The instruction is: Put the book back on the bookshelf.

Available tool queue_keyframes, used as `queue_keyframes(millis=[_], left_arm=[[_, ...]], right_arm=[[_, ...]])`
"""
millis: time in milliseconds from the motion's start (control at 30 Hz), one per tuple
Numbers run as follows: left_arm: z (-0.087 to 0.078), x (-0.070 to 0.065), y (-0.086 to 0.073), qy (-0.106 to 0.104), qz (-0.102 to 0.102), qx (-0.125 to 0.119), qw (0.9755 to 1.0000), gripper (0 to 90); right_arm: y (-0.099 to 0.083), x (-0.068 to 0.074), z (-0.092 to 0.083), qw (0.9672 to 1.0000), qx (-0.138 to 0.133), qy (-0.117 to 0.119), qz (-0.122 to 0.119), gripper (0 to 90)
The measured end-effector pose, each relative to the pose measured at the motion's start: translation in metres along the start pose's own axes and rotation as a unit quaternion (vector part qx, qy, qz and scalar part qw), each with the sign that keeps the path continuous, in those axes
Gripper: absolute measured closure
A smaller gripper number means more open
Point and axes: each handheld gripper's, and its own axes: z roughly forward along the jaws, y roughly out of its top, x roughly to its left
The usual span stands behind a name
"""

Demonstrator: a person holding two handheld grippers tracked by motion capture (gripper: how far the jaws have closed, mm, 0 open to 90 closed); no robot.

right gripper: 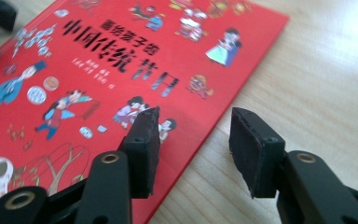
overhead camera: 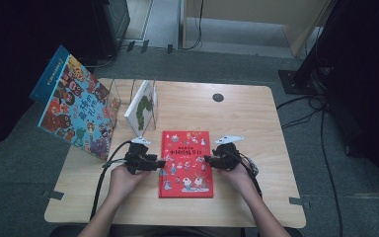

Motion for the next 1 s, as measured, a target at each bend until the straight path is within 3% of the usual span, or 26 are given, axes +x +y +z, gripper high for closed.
queue_keyframes(millis=[67,167,233,300,433,500,733,867,1000], left_arm=[[0.001,-0.001,0.0,-0.001,0.002,0.003,1.0,47.1],[0.0,-0.004,0.0,0.013,0.008,-0.006,0.9999,48.8],[-0.001,-0.004,0.0,0.011,0.006,-0.01,0.9999,48.9],[0.0,-0.005,-0.001,0.015,0.009,-0.009,0.9998,49.4],[0.002,-0.007,-0.001,0.006,0.003,0.003,1.0,50.6],[0.004,-0.008,-0.001,0.005,-0.004,0.007,1.0,52.1],[0.003,-0.006,0.0,0.002,-0.021,0.025,0.9995,62.9],[-0.001,0.0,0.0,-0.005,-0.045,0.026,0.9986,73.3],[-0.002,0.002,0.0,-0.006,-0.046,0.031,0.9985,83.5]], right_arm=[[0.001,-0.003,0.001,0.9999,0.01,0.008,0.01,55.6],[0.003,-0.002,0.0,0.9996,0.025,0.006,0.009,56.3],[0.004,-0.002,0.0,0.9997,0.025,0.006,0.0,58.3],[0.005,-0.003,0.0,0.9994,0.034,0.01,0.006,58.2],[0.007,-0.01,0.001,0.9954,0.064,0.047,0.053,54.1],[0.007,-0.01,0.0,0.9954,0.066,0.046,0.051,55.0],[0.007,-0.005,0.0,0.9948,0.078,0.051,0.043,54.3],[0.007,-0.004,0.0,0.9945,0.08,0.055,0.039,55.5],[0.007,-0.004,0.0,0.9938,0.084,0.056,0.045,55.3]])
